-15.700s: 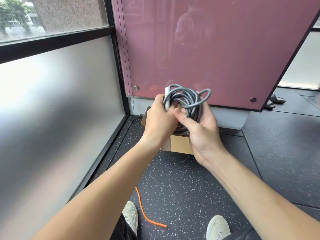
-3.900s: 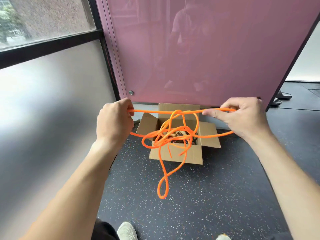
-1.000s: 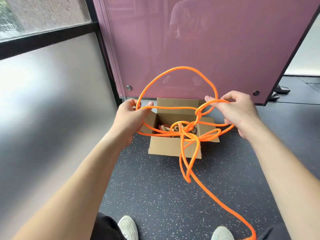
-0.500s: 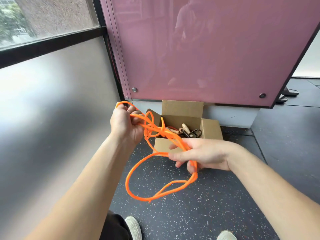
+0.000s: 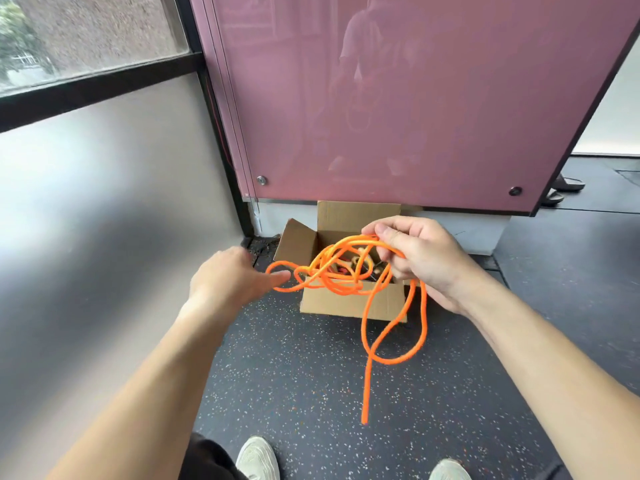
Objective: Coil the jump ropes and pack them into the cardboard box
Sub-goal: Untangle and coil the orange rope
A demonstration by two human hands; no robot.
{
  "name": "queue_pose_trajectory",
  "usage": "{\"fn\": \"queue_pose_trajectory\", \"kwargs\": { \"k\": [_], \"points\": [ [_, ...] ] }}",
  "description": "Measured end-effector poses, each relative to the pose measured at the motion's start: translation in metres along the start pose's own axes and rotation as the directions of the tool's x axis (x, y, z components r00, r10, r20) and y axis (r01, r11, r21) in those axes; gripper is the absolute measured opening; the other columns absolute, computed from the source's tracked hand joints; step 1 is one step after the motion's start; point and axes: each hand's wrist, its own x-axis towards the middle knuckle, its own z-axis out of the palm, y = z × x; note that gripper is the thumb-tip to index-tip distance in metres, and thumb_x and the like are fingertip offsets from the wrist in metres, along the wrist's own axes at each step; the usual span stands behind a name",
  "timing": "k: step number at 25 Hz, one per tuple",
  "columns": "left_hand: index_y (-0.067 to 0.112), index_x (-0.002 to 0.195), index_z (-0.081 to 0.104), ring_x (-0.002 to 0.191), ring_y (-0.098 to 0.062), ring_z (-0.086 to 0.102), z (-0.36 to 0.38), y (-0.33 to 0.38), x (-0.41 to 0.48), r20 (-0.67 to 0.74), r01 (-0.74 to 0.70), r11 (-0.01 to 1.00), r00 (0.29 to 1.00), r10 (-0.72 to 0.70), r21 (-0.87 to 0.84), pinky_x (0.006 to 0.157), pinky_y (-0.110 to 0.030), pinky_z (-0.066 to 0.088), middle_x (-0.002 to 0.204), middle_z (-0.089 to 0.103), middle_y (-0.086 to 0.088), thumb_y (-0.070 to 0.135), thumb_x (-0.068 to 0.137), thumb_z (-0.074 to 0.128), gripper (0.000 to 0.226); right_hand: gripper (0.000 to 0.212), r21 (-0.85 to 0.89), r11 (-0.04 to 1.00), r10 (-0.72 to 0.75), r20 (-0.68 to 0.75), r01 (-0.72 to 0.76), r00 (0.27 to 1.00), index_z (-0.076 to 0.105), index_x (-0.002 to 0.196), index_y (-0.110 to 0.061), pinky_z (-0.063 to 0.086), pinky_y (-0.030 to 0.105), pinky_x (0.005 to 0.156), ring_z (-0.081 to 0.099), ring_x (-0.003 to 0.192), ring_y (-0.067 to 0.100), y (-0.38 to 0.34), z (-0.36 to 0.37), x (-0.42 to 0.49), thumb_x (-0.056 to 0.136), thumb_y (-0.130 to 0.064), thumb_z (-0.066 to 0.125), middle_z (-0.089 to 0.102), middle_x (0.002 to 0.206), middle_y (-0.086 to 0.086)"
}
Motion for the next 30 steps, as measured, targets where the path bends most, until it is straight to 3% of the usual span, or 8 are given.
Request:
{"fn": "queue_pose_trajectory", "kwargs": {
  "k": [2,5,9,15,19,23,27,30],
  "points": [
    [0.028,0.116,0.065,0.098,-0.013,0.063,0.005,0.011,-0.006,-0.169,-0.390,0.908,0.916,0.365,-0.151,0.085,-0.029,0.048,0.105,0.066,0.005,0.058,0.078,0.075,0.050,0.023,0.009,0.999,0.034,0.019,-0.034,0.999,0.068,0.104,-0.003,0.021,0.016,0.038,0.025,0.033,0.002,0.001,0.001,0.001,0.105,-0.012,0.047,0.049,0.065,0.008],
    [0.024,0.087,0.068,0.075,-0.010,0.061,0.019,0.035,-0.013,-0.116,-0.710,0.662,0.698,0.706,-0.243,0.072,-0.030,0.049,0.083,0.069,0.003,0.048,0.090,0.067,0.024,0.023,0.057,0.998,0.024,0.081,-0.029,0.996,0.069,0.104,-0.005,0.017,0.020,0.042,0.024,0.035,0.005,0.002,0.002,0.001,0.105,-0.013,0.047,0.054,0.066,0.010],
    [0.021,0.074,0.062,0.045,-0.002,0.053,0.022,0.046,-0.012,-0.148,-0.695,0.598,0.693,0.706,-0.399,0.051,-0.016,0.039,0.052,0.059,0.015,0.023,0.099,0.061,0.025,0.028,-0.059,0.997,-0.037,0.134,0.046,0.990,0.070,0.116,-0.014,0.033,0.019,0.044,0.037,0.041,0.011,-0.005,-0.008,-0.002,0.104,-0.010,0.045,0.059,0.063,0.009],
    [0.015,0.084,0.051,0.052,-0.008,0.044,0.028,0.042,-0.012,0.010,-0.486,0.587,0.765,0.644,-0.647,0.050,-0.021,0.036,0.058,0.056,0.011,0.022,0.085,0.080,0.030,0.009,-0.584,0.768,-0.125,0.264,0.262,0.956,0.070,0.103,-0.028,0.034,0.015,0.054,0.042,0.049,0.003,-0.005,-0.008,-0.012,0.099,-0.027,0.061,0.045,0.049,-0.015],
    [0.013,0.074,0.049,0.050,-0.011,0.055,0.021,0.045,-0.015,-0.004,-0.445,0.607,0.808,0.589,-0.658,0.050,-0.024,0.044,0.059,0.061,0.001,0.016,0.080,0.085,0.036,0.028,-0.617,0.719,-0.127,0.337,0.321,0.933,0.058,0.123,-0.045,0.050,0.026,0.089,0.067,0.091,0.004,-0.003,-0.004,-0.009,0.102,-0.029,0.052,0.073,0.093,-0.016],
    [0.010,0.074,0.054,0.053,-0.012,0.057,0.022,0.044,-0.018,0.068,-0.431,0.661,0.805,0.589,-0.614,0.055,-0.028,0.044,0.058,0.063,0.000,0.010,0.077,0.084,0.030,0.023,-0.714,0.617,-0.042,0.390,0.331,0.920,0.056,0.117,-0.040,0.042,0.019,0.062,0.055,0.064,0.001,-0.003,-0.001,-0.011,0.103,-0.024,0.047,0.065,0.072,-0.023],
    [0.013,0.085,0.064,0.065,-0.016,0.057,0.020,0.036,-0.012,0.227,-0.379,0.639,0.714,0.662,-0.669,0.061,-0.030,0.046,0.070,0.065,0.001,0.005,0.069,0.067,0.018,0.017,-0.783,0.534,-0.007,0.372,0.318,0.928,0.048,0.104,-0.038,0.049,0.039,0.072,0.054,0.069,0.017,0.000,-0.006,-0.010,0.104,-0.022,0.041,0.057,0.074,-0.007],
    [0.019,0.092,0.067,0.070,-0.019,0.059,0.017,0.033,-0.011,0.230,-0.381,0.587,0.665,0.711,-0.715,0.063,-0.031,0.048,0.078,0.067,-0.005,0.003,0.073,0.066,0.024,0.022,-0.752,0.569,-0.031,0.385,0.333,0.922,0.048,0.099,-0.032,0.043,0.027,0.063,0.046,0.063,0.013,-0.001,-0.009,-0.011,0.100,-0.012,0.039,0.058,0.074,-0.001]
  ]
}}
